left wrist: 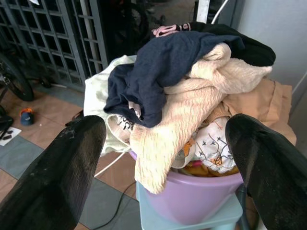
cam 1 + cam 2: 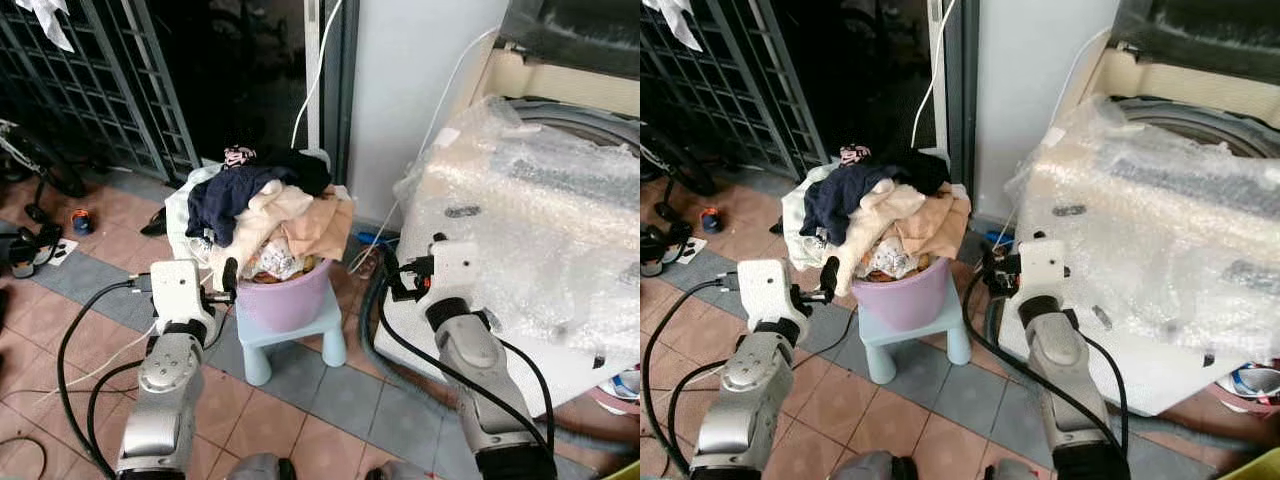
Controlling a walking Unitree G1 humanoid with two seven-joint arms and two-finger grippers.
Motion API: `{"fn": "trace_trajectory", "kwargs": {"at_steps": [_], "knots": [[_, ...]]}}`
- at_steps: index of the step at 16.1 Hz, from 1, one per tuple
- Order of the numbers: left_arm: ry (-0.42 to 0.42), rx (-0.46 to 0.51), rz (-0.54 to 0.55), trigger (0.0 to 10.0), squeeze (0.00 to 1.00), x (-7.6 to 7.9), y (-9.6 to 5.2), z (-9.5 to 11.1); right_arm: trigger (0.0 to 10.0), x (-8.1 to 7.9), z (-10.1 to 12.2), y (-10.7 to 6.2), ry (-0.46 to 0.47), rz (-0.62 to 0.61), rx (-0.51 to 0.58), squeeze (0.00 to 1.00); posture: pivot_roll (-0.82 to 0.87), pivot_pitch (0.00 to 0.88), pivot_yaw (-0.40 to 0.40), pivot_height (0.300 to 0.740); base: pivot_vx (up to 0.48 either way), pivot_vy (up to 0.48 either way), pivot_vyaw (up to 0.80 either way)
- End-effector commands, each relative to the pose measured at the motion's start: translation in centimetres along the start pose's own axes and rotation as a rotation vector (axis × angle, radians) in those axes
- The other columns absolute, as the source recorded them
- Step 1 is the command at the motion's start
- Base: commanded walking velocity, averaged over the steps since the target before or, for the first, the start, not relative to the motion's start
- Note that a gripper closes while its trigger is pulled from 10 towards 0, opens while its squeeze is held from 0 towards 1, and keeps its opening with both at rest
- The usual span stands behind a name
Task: Clothes washing
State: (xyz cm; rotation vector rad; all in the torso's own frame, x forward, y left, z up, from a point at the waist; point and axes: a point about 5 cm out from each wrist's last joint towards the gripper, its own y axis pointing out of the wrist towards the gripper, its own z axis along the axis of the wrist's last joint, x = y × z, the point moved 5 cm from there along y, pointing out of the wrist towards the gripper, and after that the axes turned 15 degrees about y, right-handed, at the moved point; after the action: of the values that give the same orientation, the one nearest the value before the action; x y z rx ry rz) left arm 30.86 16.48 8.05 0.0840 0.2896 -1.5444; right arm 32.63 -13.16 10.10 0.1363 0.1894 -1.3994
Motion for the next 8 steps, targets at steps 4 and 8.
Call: {"fn": "trace_trajectory", "kwargs": {"at_steps": [4, 8], "knots": [[-0.034, -0.012, -0.009, 10.0, 0.00, -0.17, 0.05, 0.01, 10.0, -0.80, -0.03, 0.30, 0.016, 0.050, -0.013, 0.00, -0.02, 0.031, 0.046, 0.740, 0.000, 0.000, 0.80], [-0.015, -0.016, -0.010, 10.0, 0.00, -0.13, 0.18, 0.07, 10.0, -1.38, -0.01, 0.56, 0.016, 0.083, -0.018, 0.00, -0.02, 0.029, 0.047, 0.740, 0.000, 0.000, 0.80]]}}
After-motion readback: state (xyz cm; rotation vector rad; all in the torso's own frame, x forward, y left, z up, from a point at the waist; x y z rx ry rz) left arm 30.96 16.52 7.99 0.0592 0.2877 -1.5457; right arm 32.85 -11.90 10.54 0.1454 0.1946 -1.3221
